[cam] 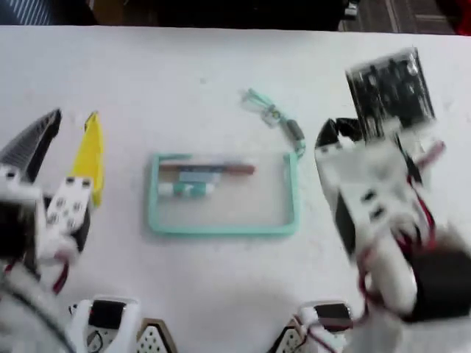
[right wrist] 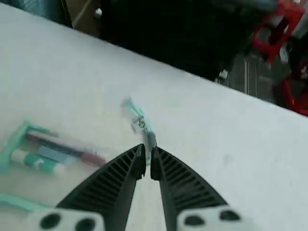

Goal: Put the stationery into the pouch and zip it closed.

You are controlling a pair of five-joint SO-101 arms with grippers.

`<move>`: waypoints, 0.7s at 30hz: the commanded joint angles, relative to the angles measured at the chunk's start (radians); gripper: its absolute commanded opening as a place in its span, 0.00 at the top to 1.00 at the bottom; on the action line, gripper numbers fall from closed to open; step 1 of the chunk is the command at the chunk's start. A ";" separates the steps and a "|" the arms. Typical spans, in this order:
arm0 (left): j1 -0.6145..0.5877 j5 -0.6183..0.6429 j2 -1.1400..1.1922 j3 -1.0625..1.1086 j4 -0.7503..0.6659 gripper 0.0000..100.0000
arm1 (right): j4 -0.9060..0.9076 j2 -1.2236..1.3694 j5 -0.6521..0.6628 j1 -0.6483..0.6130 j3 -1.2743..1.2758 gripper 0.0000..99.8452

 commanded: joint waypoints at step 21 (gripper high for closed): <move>-0.005 -0.008 -0.708 0.129 0.245 0.85 | 0.007 -1.089 -0.063 -0.010 0.371 0.98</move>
